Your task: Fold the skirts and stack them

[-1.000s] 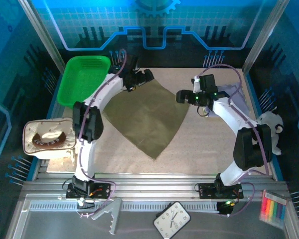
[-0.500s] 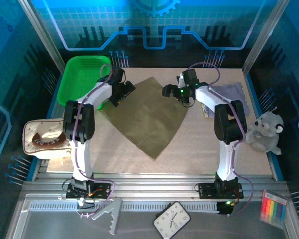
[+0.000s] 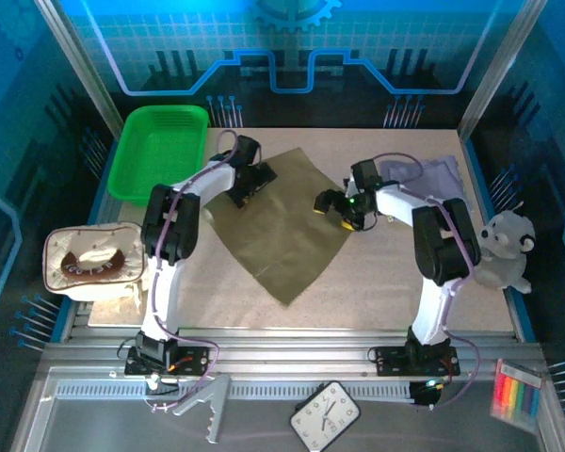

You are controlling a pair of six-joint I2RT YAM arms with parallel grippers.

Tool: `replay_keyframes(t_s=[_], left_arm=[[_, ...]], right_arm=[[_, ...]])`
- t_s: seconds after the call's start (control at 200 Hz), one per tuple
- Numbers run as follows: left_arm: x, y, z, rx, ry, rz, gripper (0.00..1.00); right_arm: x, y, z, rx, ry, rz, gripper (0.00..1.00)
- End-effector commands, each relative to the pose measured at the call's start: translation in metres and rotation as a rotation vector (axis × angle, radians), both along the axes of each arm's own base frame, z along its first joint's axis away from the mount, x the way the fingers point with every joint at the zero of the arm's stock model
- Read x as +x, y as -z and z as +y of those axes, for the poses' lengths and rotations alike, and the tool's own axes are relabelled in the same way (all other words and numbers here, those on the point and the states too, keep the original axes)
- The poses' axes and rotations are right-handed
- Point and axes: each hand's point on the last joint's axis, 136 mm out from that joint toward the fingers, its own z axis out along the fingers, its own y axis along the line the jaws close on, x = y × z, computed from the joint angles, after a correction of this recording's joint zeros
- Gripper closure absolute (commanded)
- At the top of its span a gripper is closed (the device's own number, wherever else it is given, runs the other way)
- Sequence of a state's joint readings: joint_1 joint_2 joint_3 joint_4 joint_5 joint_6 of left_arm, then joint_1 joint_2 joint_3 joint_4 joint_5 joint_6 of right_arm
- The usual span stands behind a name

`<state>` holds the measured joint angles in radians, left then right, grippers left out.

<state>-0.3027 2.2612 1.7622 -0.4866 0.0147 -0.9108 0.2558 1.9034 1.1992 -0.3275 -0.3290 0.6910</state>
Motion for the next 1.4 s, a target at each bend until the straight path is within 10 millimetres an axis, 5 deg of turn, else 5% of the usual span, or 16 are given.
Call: replay_keyframes(t_s=[0.0, 0.17, 0.33, 0.48, 0.55, 0.665, 0.82, 0.99, 1.125, 1.305, 1.395], left_arm=[[-0.019, 0.043, -0.060, -0.052, 0.150, 0.102, 0.01], [0.023, 0.038, -0.091, -0.080, 0.279, 0.009, 0.01], [0.067, 0.018, -0.093, -0.037, 0.371, -0.124, 0.01], [0.088, -0.071, -0.078, -0.088, 0.422, -0.315, 0.01], [0.085, -0.106, -0.056, -0.021, 0.367, -0.347, 0.01], [0.060, -0.131, -0.025, -0.009, 0.269, -0.330, 0.01], [0.000, -0.130, -0.006, -0.040, 0.207, -0.272, 0.01], [-0.076, -0.093, 0.000, -0.161, 0.116, -0.141, 0.01], [-0.118, -0.059, -0.003, -0.261, 0.064, -0.052, 0.01], [-0.164, -0.001, 0.014, -0.214, -0.046, 0.101, 0.01], [-0.179, 0.011, 0.028, -0.177, -0.098, 0.130, 0.01]], right_arm=[[-0.041, 0.007, -0.005, -0.031, 0.091, 0.074, 0.00], [-0.072, 0.018, 0.030, 0.008, 0.139, 0.110, 0.00], [-0.069, 0.004, 0.060, 0.021, 0.183, 0.062, 0.00], [-0.056, -0.032, 0.038, -0.063, 0.221, -0.068, 0.00], [-0.046, -0.042, 0.025, -0.101, 0.196, -0.108, 0.00], [-0.014, -0.052, 0.008, -0.116, 0.142, -0.145, 0.00], [0.038, -0.049, -0.004, -0.131, 0.074, -0.117, 0.00], [0.099, -0.034, -0.017, -0.143, 0.057, -0.086, 0.00], [0.132, -0.017, -0.024, -0.146, 0.089, -0.071, 0.00], [0.152, 0.011, -0.025, -0.135, 0.123, -0.030, 0.00], [0.158, 0.017, -0.025, -0.129, 0.131, -0.021, 0.00]])
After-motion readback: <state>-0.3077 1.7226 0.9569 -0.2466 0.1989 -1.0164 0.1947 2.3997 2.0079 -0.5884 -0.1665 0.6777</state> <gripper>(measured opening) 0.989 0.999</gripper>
